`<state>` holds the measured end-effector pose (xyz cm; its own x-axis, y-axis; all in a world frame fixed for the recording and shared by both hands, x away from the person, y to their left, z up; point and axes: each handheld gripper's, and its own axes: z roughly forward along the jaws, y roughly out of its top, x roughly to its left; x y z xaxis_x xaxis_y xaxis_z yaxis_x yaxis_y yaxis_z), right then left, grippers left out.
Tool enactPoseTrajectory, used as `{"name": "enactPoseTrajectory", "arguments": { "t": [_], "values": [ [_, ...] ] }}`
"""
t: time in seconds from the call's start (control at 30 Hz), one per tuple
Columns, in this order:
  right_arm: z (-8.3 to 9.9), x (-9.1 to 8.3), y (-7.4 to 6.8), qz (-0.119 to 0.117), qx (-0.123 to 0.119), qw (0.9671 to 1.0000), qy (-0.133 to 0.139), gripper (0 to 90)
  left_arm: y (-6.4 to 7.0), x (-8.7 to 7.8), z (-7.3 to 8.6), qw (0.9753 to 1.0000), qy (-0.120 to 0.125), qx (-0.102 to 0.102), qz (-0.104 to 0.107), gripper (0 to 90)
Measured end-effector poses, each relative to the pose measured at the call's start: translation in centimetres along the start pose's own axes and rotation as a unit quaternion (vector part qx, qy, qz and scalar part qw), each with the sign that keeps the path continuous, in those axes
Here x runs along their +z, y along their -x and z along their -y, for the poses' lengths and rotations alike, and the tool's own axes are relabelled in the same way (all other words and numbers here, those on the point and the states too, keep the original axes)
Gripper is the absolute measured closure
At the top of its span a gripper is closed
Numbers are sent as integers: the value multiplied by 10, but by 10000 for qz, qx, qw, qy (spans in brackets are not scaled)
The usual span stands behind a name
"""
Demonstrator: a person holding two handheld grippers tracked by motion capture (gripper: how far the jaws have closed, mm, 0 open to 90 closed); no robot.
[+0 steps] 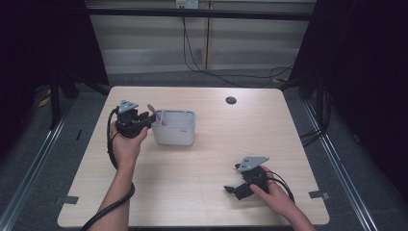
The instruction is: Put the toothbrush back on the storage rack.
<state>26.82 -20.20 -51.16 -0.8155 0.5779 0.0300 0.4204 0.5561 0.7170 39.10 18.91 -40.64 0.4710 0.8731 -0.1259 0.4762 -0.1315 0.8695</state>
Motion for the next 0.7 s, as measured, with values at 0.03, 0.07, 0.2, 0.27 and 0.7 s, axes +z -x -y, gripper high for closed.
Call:
{"name": "enactPoseTrajectory", "arguments": {
  "t": [0.03,0.07,0.2,0.27,0.7],
  "values": [
    [0,0,0,0,-1,10000,0,77,0,-1,0,10000,-3,-17,16,647],
    [0,0,0,0,1,10000,0,77,0,-2,0,10000,-27,-15,32,640],
    [0,0,0,2,5,10000,-3,77,0,-5,0,9999,-79,-12,66,613],
    [0,0,0,0,1,10000,0,77,-1,-7,0,9999,-84,9,73,606],
    [0,0,0,0,2,10000,-1,77,-6,-18,8,9999,-114,15,108,531]
  ]
}}
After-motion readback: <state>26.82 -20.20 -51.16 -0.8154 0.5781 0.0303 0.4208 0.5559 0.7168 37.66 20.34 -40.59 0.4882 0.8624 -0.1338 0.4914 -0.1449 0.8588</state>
